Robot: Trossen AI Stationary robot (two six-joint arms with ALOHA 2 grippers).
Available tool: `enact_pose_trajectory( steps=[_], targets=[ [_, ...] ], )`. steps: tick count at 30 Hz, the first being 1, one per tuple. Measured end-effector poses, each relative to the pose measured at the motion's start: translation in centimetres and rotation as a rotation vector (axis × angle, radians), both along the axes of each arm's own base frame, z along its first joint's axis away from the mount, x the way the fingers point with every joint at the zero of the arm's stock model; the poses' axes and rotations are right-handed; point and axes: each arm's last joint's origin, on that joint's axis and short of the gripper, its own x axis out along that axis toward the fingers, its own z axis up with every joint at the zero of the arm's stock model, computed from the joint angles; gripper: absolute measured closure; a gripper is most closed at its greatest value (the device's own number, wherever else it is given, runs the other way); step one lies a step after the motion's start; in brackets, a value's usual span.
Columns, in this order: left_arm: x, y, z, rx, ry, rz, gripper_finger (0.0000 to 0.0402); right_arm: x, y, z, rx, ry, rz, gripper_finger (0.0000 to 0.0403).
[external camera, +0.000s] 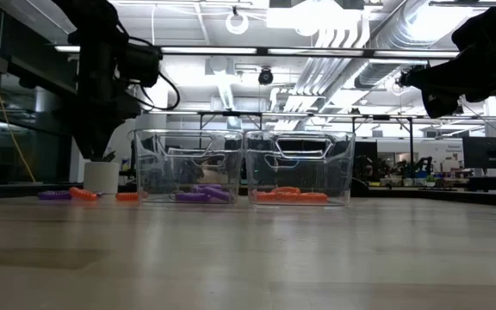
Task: Sort spring keychains
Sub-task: Put the purple spring keychain into the left transparent bin
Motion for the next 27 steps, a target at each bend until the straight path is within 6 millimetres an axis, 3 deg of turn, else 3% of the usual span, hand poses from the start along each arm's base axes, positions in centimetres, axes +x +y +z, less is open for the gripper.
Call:
enact_pose_trajectory(
  steps=[12, 27],
  targets=[
    [-0.8, 0.8, -2.4, 0.042, 0.005, -0.318, 0.0241, 0.0, 0.0, 0.0, 0.000, 0.000, 0.000, 0.0396],
    [-0.1, 2.8, -6.2, -0.044, 0.102, -0.327, 0.0241, 0.0, 0.0, 0.0, 0.000, 0.000, 0.000, 0.0398]
  ],
)
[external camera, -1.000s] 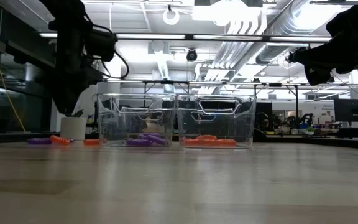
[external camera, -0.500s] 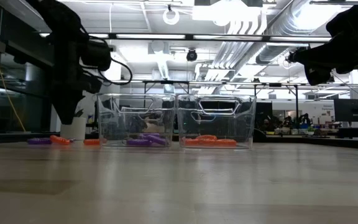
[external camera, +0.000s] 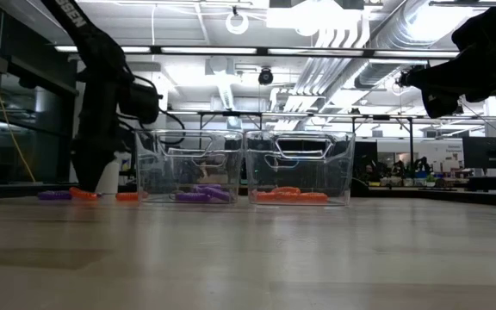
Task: Sort spring keychains
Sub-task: Put the purple spring keychain into the left transparent bin
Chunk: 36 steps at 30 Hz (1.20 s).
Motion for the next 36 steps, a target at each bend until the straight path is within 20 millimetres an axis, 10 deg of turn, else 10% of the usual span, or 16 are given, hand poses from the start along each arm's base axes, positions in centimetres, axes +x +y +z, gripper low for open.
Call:
enact_pose_trajectory(
  steps=[36],
  targets=[
    [0.2, 1.2, -1.8, -0.045, 0.015, -0.017, 0.0274, 0.0, 0.0, 0.0, 0.000, 0.000, 0.000, 0.0392]
  ],
)
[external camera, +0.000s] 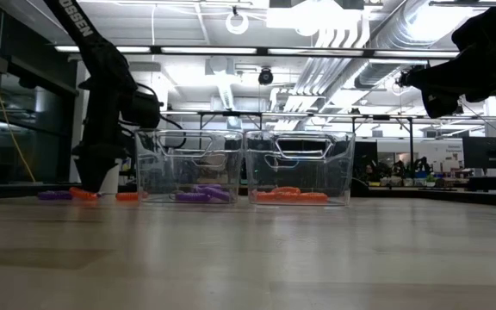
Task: Sort spring keychains
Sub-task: Put the purple spring keychain into the left transparent bin
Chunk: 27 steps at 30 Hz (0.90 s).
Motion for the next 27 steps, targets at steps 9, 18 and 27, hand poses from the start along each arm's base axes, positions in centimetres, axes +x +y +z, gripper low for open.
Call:
enact_pose_trajectory(
  steps=[9, 18, 27],
  targets=[
    [-0.1, -0.2, -0.1, -0.017, 0.008, 0.008, 0.0389, 0.0, 0.0, 0.0, 0.000, 0.000, 0.000, 0.0392],
    [-0.4, -0.6, 1.0, 0.000, -0.020, 0.017, 0.0398, 0.0, 0.0, 0.0, 0.000, 0.000, 0.000, 0.0392],
    [-1.7, -1.8, 4.7, 0.081, -0.118, 0.030, 0.0400, 0.0, 0.0, 0.0, 0.000, 0.000, 0.000, 0.0392]
  ],
)
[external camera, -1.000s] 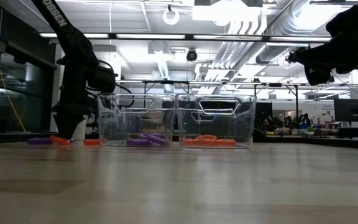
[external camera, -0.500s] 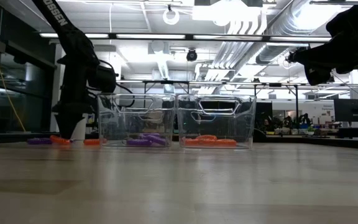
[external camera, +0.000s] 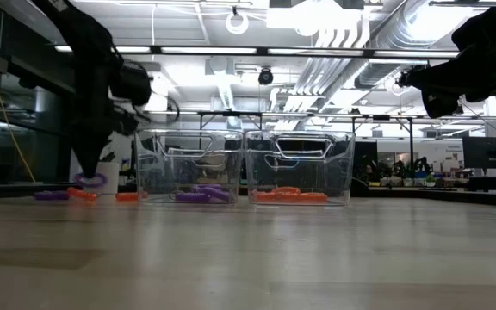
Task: Sort spring keychains
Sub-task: Put the purple spring keychain into the left transparent bin
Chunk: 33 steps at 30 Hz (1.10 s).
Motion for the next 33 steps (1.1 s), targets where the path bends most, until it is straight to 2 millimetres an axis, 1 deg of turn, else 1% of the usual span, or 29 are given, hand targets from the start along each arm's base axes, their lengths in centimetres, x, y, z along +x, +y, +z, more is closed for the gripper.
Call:
enact_pose_trajectory(
  steps=[4, 8, 15, 20, 24, 27, 33],
  targets=[
    [-0.5, -0.8, 2.0, 0.022, -0.135, -0.014, 0.0400, 0.0, 0.0, 0.0, 0.000, 0.000, 0.000, 0.0392],
    [-0.6, -1.4, 3.7, 0.025, -0.310, -0.055, 0.0401, 0.0, 0.0, 0.0, 0.000, 0.000, 0.000, 0.0392],
    [0.1, -1.6, 6.2, 0.017, -0.652, -0.147, 0.0401, 0.0, 0.0, 0.0, 0.000, 0.000, 0.000, 0.0392],
    [0.9, -1.3, 6.8, -0.034, -0.794, -0.125, 0.0402, 0.0, 0.0, 0.0, 0.000, 0.000, 0.000, 0.0392],
    [2.1, -1.4, 6.6, -0.062, -0.818, -0.113, 0.0401, 0.0, 0.0, 0.0, 0.000, 0.000, 0.000, 0.0392],
    [3.1, -1.6, 6.3, -0.114, -0.843, -0.116, 0.0401, 0.0, 0.0, 0.0, 0.000, 0.000, 0.000, 0.0392],
    [4.8, -1.2, 5.8, -0.136, -0.880, -0.076, 0.0398, 0.0, 0.0, 0.0, 0.000, 0.000, -0.001, 0.0392]
  ],
)
